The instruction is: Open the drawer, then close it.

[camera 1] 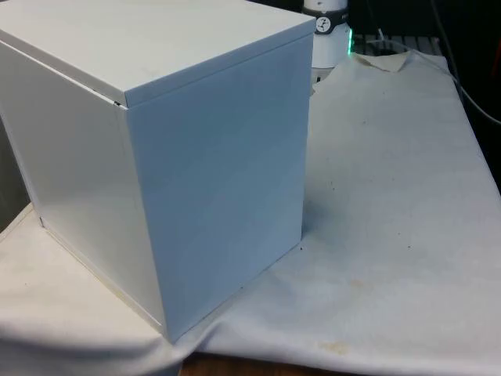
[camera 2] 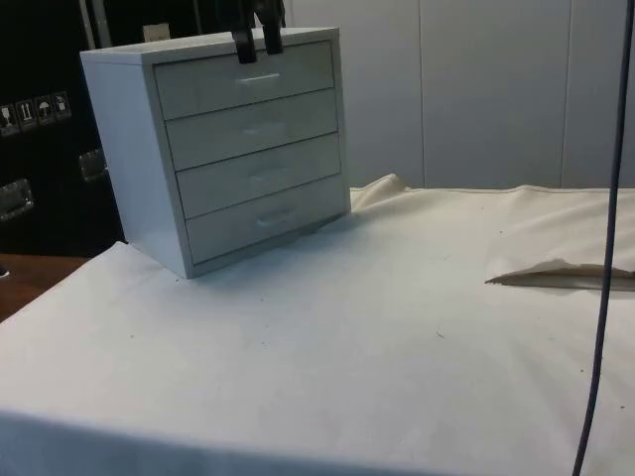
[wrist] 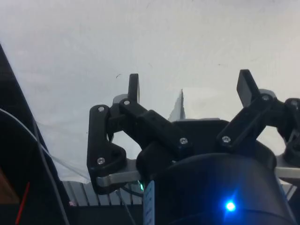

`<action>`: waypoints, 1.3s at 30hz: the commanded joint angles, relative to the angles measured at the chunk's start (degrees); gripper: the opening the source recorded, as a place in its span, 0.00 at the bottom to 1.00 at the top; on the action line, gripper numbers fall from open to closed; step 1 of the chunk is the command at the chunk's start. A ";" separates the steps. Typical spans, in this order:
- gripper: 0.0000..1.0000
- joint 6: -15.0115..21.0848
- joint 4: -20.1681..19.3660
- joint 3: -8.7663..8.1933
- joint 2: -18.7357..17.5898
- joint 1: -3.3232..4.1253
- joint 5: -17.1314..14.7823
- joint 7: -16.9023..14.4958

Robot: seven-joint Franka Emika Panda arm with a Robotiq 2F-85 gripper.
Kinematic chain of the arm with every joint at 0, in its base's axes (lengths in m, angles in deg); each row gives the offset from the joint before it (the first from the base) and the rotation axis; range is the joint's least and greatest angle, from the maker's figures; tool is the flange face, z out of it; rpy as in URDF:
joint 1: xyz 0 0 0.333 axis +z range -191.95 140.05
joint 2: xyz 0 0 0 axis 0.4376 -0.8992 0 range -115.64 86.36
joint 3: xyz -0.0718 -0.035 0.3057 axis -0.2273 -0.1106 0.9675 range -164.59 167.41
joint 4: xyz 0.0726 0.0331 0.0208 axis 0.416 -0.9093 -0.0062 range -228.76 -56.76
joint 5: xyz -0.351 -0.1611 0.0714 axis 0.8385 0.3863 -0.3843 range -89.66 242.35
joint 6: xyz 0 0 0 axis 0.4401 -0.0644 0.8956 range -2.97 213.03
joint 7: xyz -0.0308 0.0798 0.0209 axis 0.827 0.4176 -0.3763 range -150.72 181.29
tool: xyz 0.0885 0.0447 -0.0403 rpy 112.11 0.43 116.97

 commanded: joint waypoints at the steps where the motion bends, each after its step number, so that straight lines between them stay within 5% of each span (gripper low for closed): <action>1: 1.00 0.97 -0.69 0.06 0.57 0.11 0.34 0.17; 22: 1.00 9.51 -8.94 1.20 7.22 0.46 6.13 2.86; 23: 1.00 8.14 -7.85 0.97 5.96 0.40 4.64 1.83; 29: 1.00 11.86 -11.69 1.72 9.63 0.29 8.42 3.78; 32: 1.00 11.23 -11.57 1.43 9.40 0.40 7.91 3.09; 39: 1.00 12.15 -13.69 2.18 12.49 0.29 12.95 4.13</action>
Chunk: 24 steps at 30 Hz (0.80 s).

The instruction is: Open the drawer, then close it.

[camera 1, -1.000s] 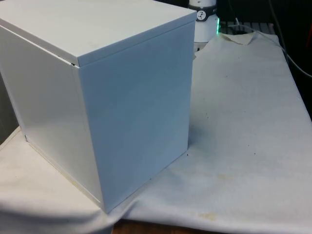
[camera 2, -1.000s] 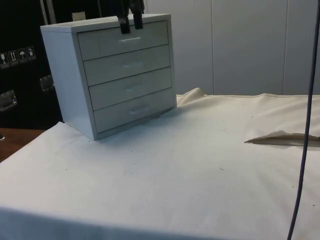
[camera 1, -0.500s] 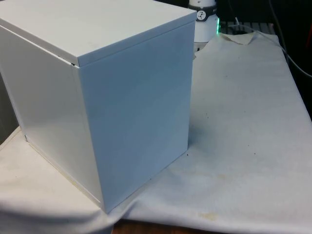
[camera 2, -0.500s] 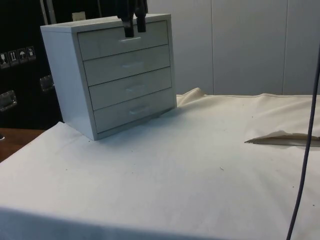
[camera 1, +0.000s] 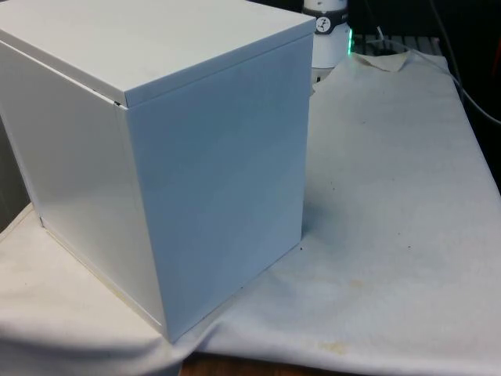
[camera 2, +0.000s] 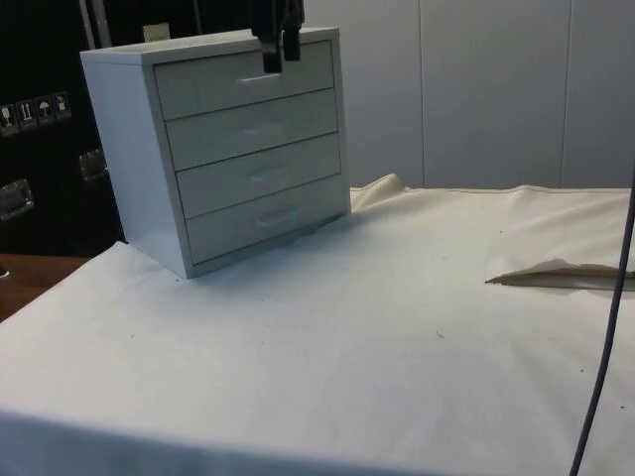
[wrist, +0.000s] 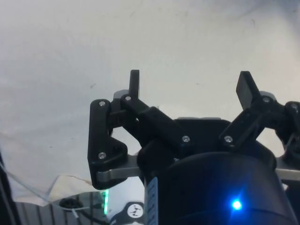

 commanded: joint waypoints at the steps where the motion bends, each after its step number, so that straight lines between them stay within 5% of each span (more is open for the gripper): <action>1: 1.00 0.57 -0.29 0.34 0.34 -0.17 1.43 0.57; 24: 1.00 1.78 -2.12 1.49 1.03 -0.17 11.75 1.55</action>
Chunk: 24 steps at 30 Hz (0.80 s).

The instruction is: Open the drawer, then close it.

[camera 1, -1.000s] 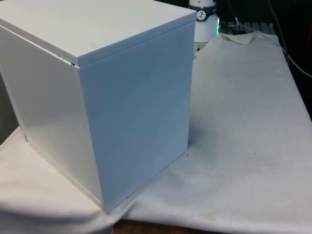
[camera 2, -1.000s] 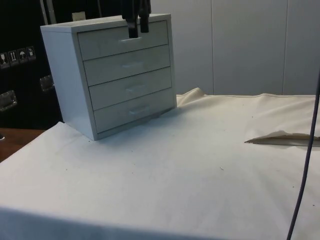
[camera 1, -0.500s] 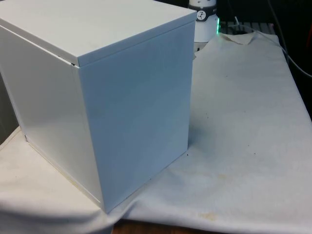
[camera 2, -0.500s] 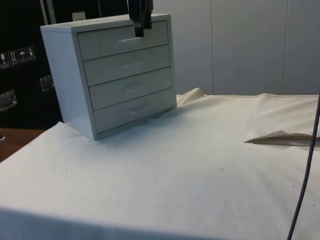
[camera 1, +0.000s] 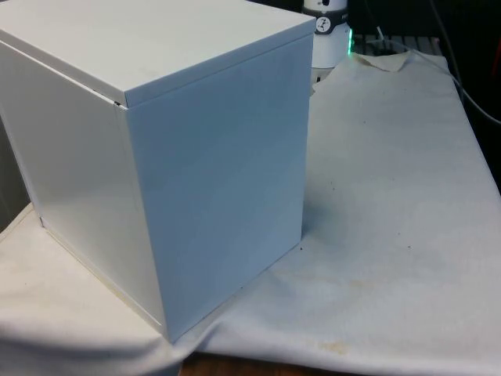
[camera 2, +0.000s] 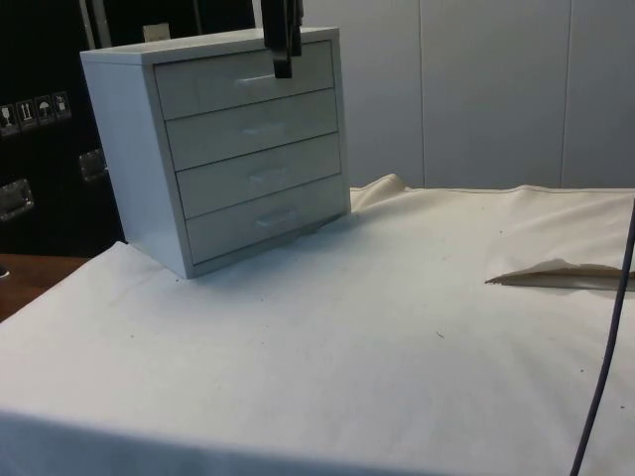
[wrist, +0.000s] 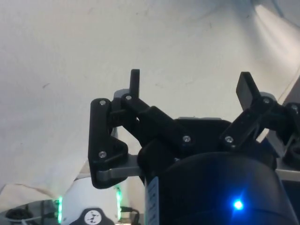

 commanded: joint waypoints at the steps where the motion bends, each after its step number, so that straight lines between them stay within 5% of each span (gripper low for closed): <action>1: 1.00 0.69 -0.34 0.40 0.23 -0.17 1.60 0.92; 24: 1.00 0.92 -0.80 2.46 -0.74 -0.06 11.52 7.16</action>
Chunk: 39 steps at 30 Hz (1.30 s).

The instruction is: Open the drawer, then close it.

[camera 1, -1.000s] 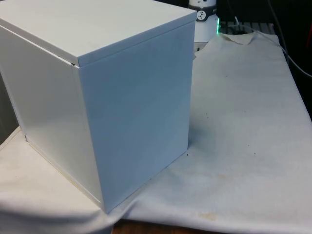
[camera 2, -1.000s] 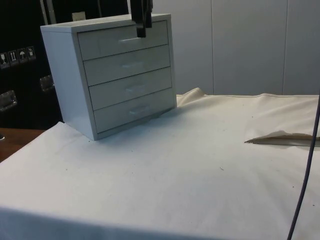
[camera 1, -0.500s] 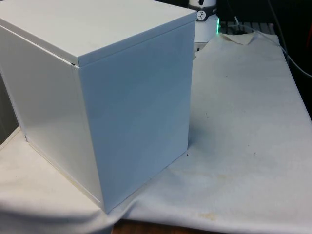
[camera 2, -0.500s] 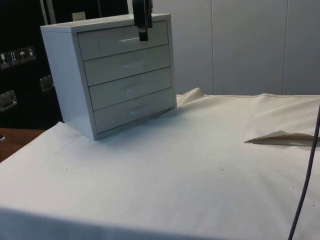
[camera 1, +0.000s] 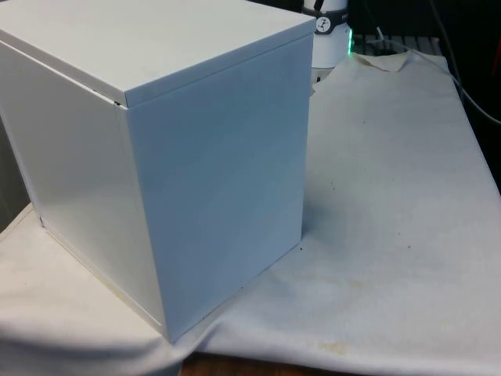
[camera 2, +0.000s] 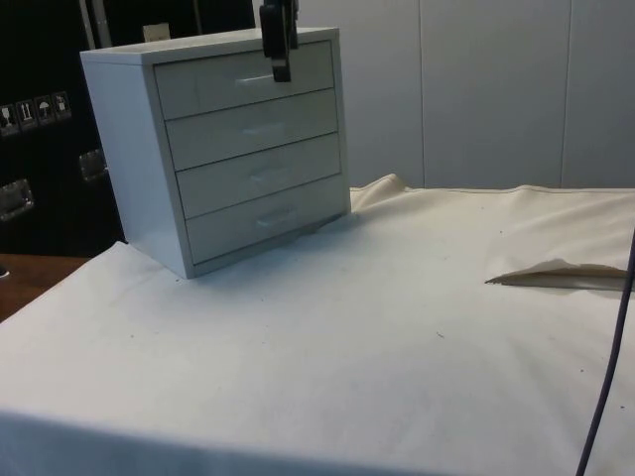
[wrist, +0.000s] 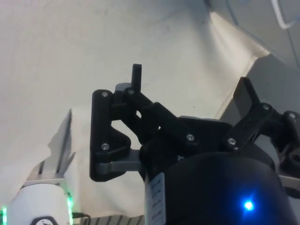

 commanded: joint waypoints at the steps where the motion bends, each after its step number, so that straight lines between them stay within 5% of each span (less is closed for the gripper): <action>1: 1.00 0.97 -0.34 0.29 0.06 -0.11 1.66 0.97; 18: 1.00 5.50 -2.69 0.29 0.11 -0.23 7.96 1.95; 39: 1.00 5.39 -3.61 0.57 -0.46 0.00 15.13 1.89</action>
